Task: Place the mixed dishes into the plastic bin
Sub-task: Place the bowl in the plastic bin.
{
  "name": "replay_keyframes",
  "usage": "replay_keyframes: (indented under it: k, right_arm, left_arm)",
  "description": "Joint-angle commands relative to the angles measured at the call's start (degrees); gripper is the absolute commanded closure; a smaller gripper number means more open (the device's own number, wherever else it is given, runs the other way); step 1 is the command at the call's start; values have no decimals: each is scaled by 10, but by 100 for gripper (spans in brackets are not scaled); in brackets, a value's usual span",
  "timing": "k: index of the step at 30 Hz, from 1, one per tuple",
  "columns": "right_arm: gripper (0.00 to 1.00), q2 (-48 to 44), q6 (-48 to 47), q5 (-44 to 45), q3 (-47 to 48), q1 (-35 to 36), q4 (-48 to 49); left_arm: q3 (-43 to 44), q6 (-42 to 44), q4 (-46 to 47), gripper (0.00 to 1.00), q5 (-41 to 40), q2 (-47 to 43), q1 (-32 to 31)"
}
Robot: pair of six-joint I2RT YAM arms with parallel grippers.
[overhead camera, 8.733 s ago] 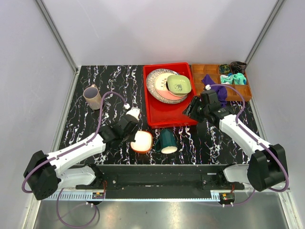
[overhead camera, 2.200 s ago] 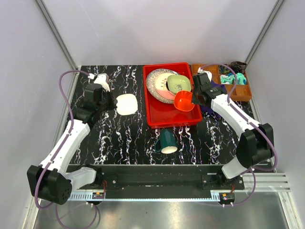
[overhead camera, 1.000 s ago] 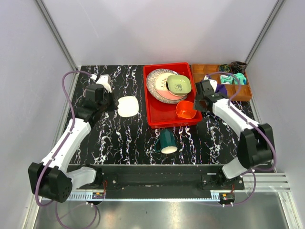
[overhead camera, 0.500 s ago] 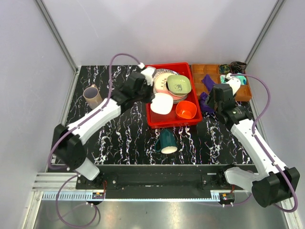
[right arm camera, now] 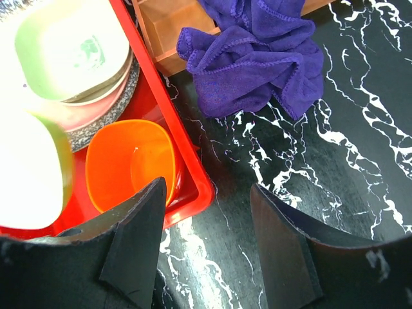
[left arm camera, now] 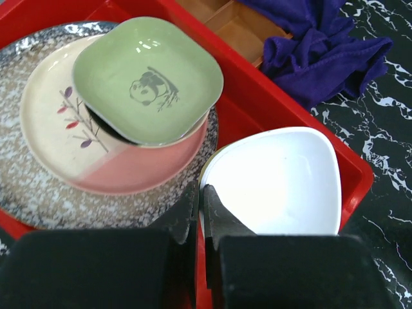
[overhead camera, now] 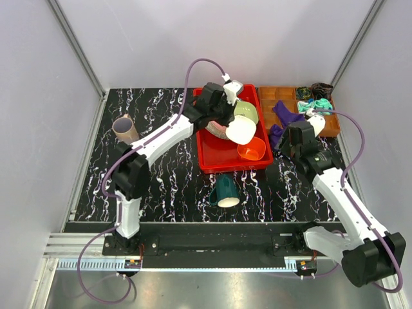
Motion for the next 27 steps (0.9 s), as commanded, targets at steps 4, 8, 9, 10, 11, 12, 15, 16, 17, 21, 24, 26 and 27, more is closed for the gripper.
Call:
replay_keyframes:
  k: [4, 8, 9, 10, 11, 12, 15, 16, 17, 21, 24, 26, 27]
  right_arm:
    - [36, -56, 24, 61, -8, -3, -16]
    - [36, -59, 26, 66, -13, -7, -19]
    - [36, -56, 27, 66, -14, -7, -19]
    - [36, -54, 26, 62, -14, -8, -20]
    - [36, -53, 28, 61, -16, -8, -19]
    - [36, -51, 29, 59, -16, -8, -20]
    - [36, -50, 29, 57, -19, -8, -19]
    - [36, -49, 29, 56, -20, -8, -19]
    - [36, -50, 30, 56, -22, -8, -19]
    - [36, -52, 29, 56, -26, -8, -19]
    - [35, -55, 27, 58, -32, -9, -19]
    - [35, -54, 27, 56, -34, -10, -19]
    - [36, -54, 28, 56, -35, -10, -20]
  left_arm:
    - [59, -12, 12, 100, 50, 34, -8]
    - [55, -40, 12, 100, 54, 44, -10]
    - [54, -44, 12, 100, 54, 48, -10]
    - [54, -50, 12, 100, 54, 50, -11]
    - [54, -53, 12, 100, 52, 52, -13]
    - [56, -56, 12, 100, 51, 56, -13]
    - [60, -66, 13, 100, 51, 62, -16]
    - [62, -69, 13, 100, 52, 67, -17]
    - [62, -71, 12, 100, 52, 69, -18]
    - [63, -81, 14, 100, 54, 77, -24]
    - [61, -85, 17, 100, 53, 81, -29]
    - [58, -89, 19, 100, 50, 82, -32]
    - [55, -92, 23, 100, 48, 83, -33]
